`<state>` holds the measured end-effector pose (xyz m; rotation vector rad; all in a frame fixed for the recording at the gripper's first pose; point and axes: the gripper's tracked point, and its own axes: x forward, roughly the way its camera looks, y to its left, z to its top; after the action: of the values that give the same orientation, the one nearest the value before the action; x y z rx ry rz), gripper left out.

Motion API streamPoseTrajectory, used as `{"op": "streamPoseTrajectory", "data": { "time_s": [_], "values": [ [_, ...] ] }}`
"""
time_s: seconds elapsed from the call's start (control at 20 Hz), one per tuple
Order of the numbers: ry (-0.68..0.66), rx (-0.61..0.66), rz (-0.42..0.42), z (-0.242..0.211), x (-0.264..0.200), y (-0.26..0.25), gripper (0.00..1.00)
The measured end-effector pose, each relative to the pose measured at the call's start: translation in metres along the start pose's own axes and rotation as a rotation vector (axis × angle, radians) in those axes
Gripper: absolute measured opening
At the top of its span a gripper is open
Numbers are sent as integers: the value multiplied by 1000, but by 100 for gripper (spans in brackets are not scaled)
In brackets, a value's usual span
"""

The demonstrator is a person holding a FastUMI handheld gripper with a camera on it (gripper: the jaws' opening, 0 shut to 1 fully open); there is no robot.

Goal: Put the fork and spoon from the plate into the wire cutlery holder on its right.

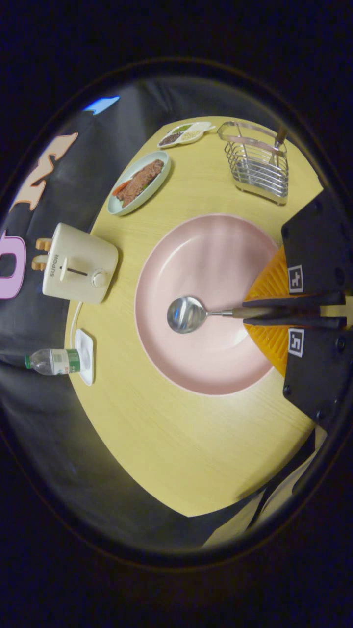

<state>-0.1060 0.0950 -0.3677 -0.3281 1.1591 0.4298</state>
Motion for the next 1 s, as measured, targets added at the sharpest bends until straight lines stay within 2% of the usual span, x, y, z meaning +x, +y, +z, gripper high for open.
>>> {"op": "streamPoseTrajectory", "data": {
  "time_s": [0.3,0.35,1.0],
  "values": [
    [-15,14,-10,2,-14,-19,12],
    [-16,17,-7,2,-14,-20,8],
    [21,16,-5,-1,-61,-59,7]
  ]
}}
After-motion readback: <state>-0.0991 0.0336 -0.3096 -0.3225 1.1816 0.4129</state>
